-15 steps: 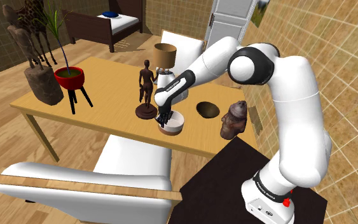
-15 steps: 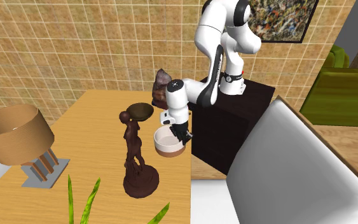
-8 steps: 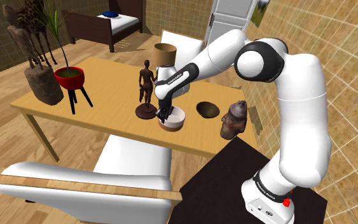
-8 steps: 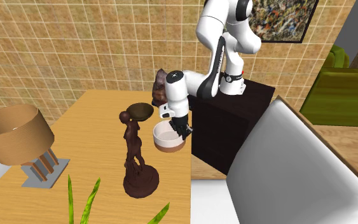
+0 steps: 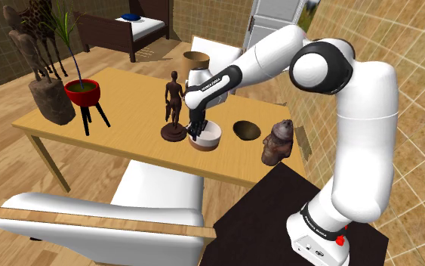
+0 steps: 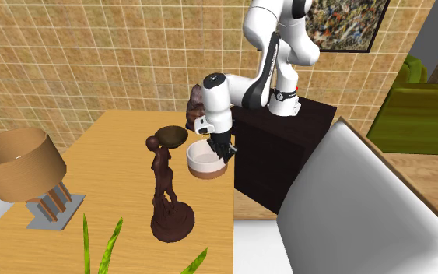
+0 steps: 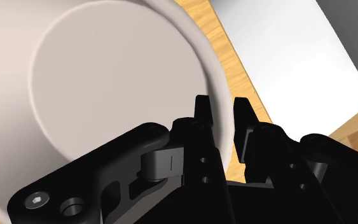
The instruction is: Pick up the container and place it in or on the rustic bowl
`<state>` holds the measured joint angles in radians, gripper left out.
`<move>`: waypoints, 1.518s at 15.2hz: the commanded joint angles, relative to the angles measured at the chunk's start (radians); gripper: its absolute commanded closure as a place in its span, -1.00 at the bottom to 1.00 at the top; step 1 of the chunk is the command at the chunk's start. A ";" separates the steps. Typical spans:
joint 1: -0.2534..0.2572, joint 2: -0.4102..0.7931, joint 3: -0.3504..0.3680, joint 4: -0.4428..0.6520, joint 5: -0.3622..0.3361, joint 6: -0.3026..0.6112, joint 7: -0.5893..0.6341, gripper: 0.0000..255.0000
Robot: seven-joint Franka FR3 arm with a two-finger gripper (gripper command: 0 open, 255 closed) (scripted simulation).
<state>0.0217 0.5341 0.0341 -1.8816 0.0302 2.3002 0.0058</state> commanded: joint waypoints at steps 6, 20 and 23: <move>0.000 -0.060 0.001 0.012 0.000 -0.072 0.003 1.00; -0.180 -0.147 -0.078 -0.054 0.003 -0.100 -0.252 1.00; -0.225 -0.149 -0.100 -0.045 0.003 -0.111 -0.316 1.00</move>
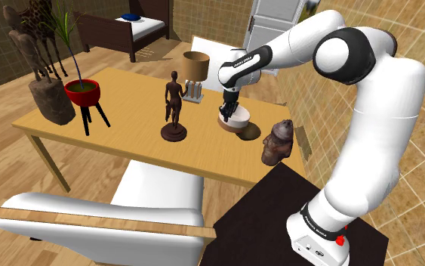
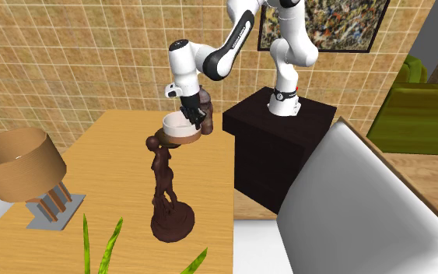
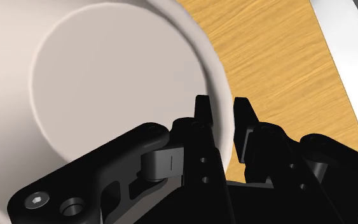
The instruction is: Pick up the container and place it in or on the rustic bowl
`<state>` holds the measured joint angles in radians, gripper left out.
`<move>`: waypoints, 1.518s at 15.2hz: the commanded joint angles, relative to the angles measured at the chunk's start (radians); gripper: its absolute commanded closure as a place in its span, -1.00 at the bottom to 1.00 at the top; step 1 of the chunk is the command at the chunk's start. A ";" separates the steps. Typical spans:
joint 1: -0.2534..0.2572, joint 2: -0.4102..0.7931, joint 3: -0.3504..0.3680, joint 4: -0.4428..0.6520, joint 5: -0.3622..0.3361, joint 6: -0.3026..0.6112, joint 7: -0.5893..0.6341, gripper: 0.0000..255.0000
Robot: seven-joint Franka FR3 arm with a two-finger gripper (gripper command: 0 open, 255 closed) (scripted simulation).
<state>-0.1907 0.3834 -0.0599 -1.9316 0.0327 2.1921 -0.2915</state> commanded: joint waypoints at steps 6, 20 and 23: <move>-0.101 0.020 -0.047 0.056 0.002 -0.036 -0.147 1.00; -0.169 0.131 -0.066 0.095 0.017 0.036 -0.239 1.00; -0.170 0.158 -0.064 0.093 0.020 0.065 -0.240 1.00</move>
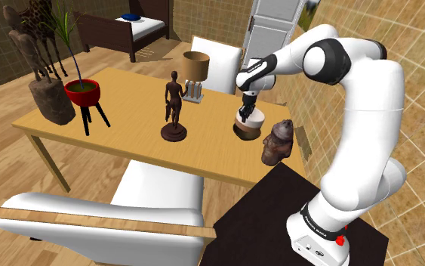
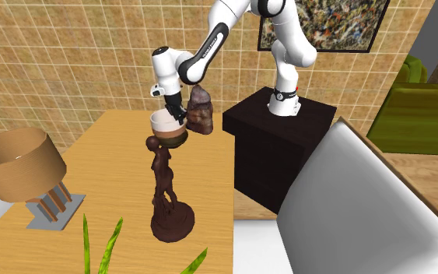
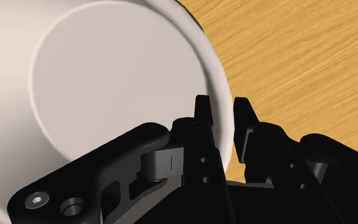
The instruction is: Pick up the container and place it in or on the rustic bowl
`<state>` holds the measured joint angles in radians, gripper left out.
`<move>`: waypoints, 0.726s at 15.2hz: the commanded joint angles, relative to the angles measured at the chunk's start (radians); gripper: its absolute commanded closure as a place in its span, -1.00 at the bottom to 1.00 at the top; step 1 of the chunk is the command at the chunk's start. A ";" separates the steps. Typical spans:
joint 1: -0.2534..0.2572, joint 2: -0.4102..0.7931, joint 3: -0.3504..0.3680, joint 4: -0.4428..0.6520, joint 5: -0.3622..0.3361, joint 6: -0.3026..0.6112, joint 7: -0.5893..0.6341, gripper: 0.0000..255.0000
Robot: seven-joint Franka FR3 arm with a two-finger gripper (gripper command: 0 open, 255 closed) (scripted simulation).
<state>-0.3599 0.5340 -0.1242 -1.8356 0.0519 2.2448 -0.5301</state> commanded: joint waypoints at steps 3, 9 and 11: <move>-0.003 0.036 0.003 -0.003 0.005 0.041 -0.003 1.00; -0.006 0.073 0.007 -0.001 0.009 0.075 -0.005 1.00; -0.006 0.073 0.007 -0.001 0.009 0.075 -0.005 1.00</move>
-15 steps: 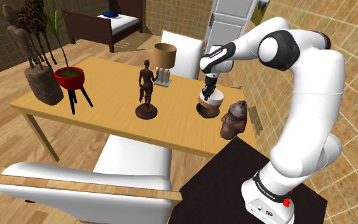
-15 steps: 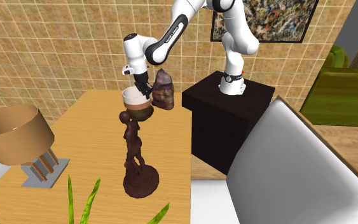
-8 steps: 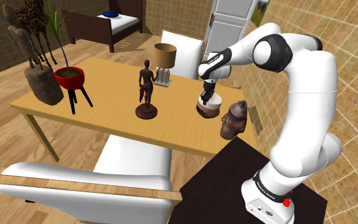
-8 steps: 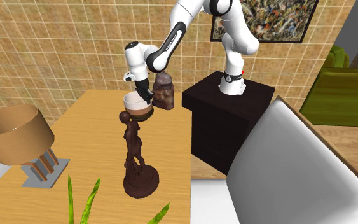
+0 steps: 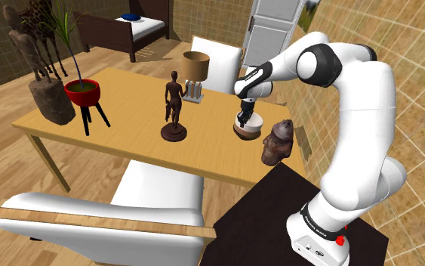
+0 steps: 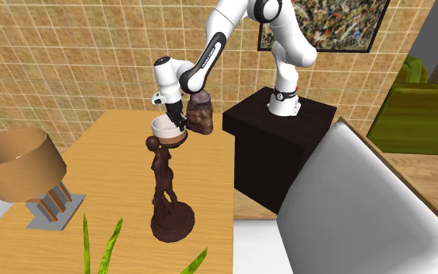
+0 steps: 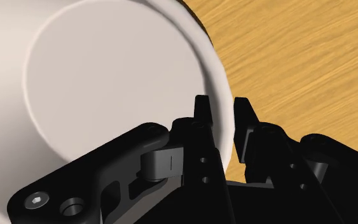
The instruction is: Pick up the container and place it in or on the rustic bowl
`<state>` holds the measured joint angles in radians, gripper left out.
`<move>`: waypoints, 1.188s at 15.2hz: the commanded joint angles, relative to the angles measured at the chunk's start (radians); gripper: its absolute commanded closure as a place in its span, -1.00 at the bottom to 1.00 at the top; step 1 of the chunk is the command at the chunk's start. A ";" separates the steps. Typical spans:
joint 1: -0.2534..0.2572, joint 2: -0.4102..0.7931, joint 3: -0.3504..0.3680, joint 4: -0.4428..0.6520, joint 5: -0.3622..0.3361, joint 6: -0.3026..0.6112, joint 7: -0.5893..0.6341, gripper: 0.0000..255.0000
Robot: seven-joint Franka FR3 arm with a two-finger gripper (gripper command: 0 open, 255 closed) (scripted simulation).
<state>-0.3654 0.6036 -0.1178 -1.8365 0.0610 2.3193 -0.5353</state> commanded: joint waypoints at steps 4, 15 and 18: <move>0.000 0.003 0.000 0.000 0.000 0.000 0.000 1.00; 0.006 -0.070 -0.007 0.026 -0.010 -0.099 0.006 -1.00; 0.006 -0.070 -0.007 0.026 -0.010 -0.099 0.006 -1.00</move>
<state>-0.3599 0.5338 -0.1245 -1.8114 0.0511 2.2224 -0.5290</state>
